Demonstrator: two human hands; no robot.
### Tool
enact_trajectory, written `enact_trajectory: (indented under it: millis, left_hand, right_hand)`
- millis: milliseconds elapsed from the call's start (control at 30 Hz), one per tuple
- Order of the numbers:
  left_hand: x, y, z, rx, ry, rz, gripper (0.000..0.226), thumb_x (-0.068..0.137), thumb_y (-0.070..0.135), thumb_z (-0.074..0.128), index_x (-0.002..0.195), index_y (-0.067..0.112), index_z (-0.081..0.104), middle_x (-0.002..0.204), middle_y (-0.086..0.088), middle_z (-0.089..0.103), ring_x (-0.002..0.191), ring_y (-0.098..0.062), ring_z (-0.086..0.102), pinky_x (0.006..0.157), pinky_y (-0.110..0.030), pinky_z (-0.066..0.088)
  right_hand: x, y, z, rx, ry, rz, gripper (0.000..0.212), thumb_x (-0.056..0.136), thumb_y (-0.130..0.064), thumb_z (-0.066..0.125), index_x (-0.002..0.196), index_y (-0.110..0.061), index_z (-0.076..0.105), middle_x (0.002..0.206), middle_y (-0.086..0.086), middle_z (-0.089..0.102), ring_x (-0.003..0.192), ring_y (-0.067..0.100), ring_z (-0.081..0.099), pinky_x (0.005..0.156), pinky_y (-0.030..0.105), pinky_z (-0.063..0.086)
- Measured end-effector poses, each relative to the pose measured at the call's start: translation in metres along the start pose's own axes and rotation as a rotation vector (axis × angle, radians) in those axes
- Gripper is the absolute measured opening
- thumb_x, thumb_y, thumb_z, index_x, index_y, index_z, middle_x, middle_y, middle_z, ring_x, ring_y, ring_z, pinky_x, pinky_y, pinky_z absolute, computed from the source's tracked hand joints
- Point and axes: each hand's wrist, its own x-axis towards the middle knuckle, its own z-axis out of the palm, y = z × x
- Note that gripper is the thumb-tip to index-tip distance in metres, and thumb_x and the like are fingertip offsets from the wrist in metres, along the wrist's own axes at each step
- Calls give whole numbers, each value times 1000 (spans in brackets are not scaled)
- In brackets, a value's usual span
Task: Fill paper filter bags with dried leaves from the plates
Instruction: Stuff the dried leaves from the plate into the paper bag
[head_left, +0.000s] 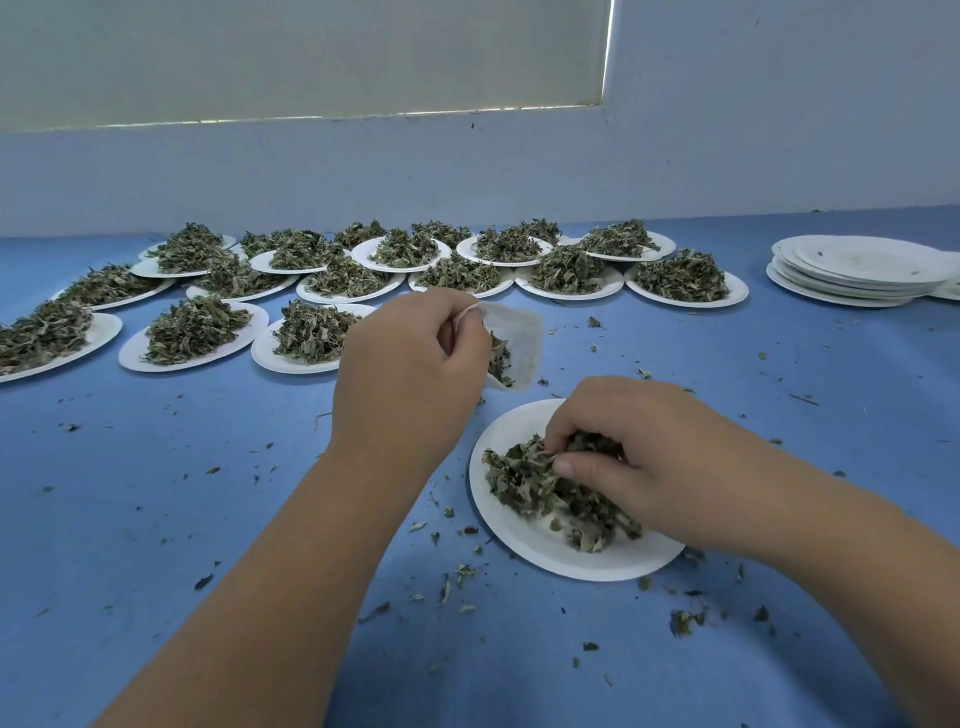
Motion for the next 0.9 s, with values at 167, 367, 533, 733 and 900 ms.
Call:
enact_trajectory:
  millis: [167,367,533,733,900]
  left_hand:
    - [-2,0,0,42,-26,12,24,88,21,51,75,9,67,58,-5,55,58,-18,44,54,-35,38]
    - [-2,2,-1,82,-66,38,25,90,25,49,78,13,68,64,-2,59,63,-20,52,59,-40,46]
    - [-3,5,1,129,-120,77,24,94,20,54,74,13,65,62,4,52,62,-20,48,59,-42,46]
    - [-6,13,6,119,-214,67,18,94,25,54,95,21,71,67,9,52,66,-15,50,63,-33,45]
    - [-9,19,9,62,-233,60,17,93,23,56,100,21,71,62,16,47,64,-12,49,63,-33,47]
  right_hand:
    - [1,6,-5,116,78,42,11,90,-32,60,86,-42,55,88,-20,58,89,-5,51,70,6,36]
    - [1,10,-11,369,199,76,2,84,-36,62,85,-37,62,69,-17,58,59,2,49,57,12,39]
    - [2,8,-11,496,328,88,5,82,-36,62,87,-36,63,62,-8,54,52,4,43,51,15,36]
    - [8,3,2,298,444,149,6,85,-33,65,81,-36,62,69,-16,57,69,3,53,59,11,37]
    - [13,-2,9,108,511,157,10,85,-28,68,85,-34,60,79,-16,58,90,-5,49,70,3,34]
